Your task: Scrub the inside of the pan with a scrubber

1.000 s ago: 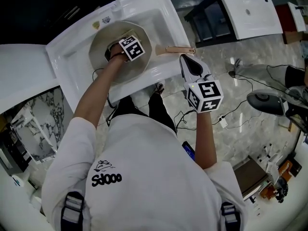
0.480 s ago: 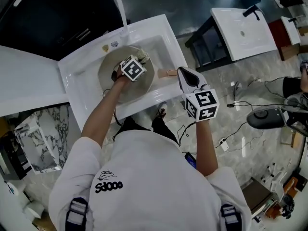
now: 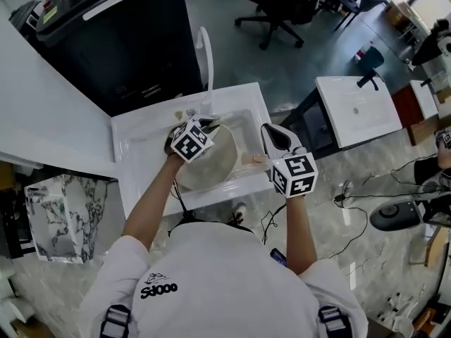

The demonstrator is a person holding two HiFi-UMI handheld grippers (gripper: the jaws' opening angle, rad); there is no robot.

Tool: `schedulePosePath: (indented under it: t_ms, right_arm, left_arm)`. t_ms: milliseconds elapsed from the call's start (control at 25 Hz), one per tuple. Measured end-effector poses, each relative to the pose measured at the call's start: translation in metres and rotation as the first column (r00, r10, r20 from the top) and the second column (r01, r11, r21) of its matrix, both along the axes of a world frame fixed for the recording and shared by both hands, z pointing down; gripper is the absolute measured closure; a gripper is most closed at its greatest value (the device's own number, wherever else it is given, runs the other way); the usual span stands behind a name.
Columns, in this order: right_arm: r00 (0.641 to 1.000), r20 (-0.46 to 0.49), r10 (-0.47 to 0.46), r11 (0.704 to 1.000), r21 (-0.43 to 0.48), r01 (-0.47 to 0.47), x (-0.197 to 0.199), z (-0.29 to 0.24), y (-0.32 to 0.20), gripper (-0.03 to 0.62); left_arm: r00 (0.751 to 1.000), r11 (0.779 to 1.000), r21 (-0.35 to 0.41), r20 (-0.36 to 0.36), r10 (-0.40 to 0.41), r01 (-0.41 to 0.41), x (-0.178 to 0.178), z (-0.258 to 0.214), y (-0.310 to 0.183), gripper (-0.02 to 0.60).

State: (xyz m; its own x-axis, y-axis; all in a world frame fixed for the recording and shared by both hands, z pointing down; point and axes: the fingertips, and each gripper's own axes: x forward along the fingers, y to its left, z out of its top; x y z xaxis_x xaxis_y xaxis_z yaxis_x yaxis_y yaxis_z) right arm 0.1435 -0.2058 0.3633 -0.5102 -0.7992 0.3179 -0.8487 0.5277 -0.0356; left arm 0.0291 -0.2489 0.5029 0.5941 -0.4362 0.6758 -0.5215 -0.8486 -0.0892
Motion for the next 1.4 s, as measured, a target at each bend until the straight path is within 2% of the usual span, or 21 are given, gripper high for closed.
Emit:
schedulePosePath:
  t_ms: [120, 240, 440, 600, 760, 920, 1040, 1280, 1400]
  right_arm:
    - [1.000, -0.004, -0.021, 0.999, 0.040, 0.021, -0.010, -0.018, -0.012, 0.583]
    - [0.999, -0.008, -0.047, 0.995, 0.085, 0.048, -0.021, -0.037, -0.025, 0.583]
    - [0.996, -0.021, -0.083, 0.987, 0.135, 0.085, -0.038, -0.062, -0.038, 0.583]
    - [0.994, -0.058, -0.089, 0.981, 0.170, 0.098, -0.047, -0.082, -0.042, 0.583]
    - [0.992, -0.055, -0.114, 0.969, 0.215, 0.124, -0.060, -0.105, -0.041, 0.583]
    - [0.989, -0.064, -0.135, 0.953, 0.263, 0.147, -0.072, -0.127, -0.035, 0.583]
    - [0.986, -0.064, -0.154, 0.944, 0.287, 0.166, -0.080, -0.139, -0.029, 0.583]
    - [0.985, -0.064, -0.162, 0.939, 0.297, 0.174, -0.086, -0.147, -0.024, 0.583]
    - [0.984, -0.074, -0.160, 0.939, 0.294, 0.175, -0.087, -0.144, -0.020, 0.585]
  left_arm:
    - [0.996, 0.996, 0.081, -0.081, -0.023, 0.029, -0.012, -0.044, -0.006, 0.518]
    - [0.983, 0.979, 0.173, -0.166, -0.076, 0.105, -0.033, -0.092, -0.017, 0.518]
    - [0.944, 0.930, 0.284, -0.298, -0.144, 0.232, -0.069, -0.162, -0.021, 0.518]
    - [0.905, 0.881, 0.342, -0.382, -0.186, 0.326, -0.099, -0.208, -0.020, 0.517]
    - [0.887, 0.830, 0.399, -0.403, -0.224, 0.390, -0.129, -0.239, -0.012, 0.515]
    - [0.876, 0.794, 0.433, -0.416, -0.244, 0.427, -0.147, -0.260, 0.000, 0.515]
    - [0.877, 0.764, 0.472, -0.409, -0.252, 0.440, -0.153, -0.274, 0.010, 0.515]
    - [0.877, 0.740, 0.505, -0.415, -0.242, 0.444, -0.153, -0.287, 0.021, 0.515]
    - [0.879, 0.736, 0.512, -0.409, -0.244, 0.442, -0.152, -0.286, 0.025, 0.515]
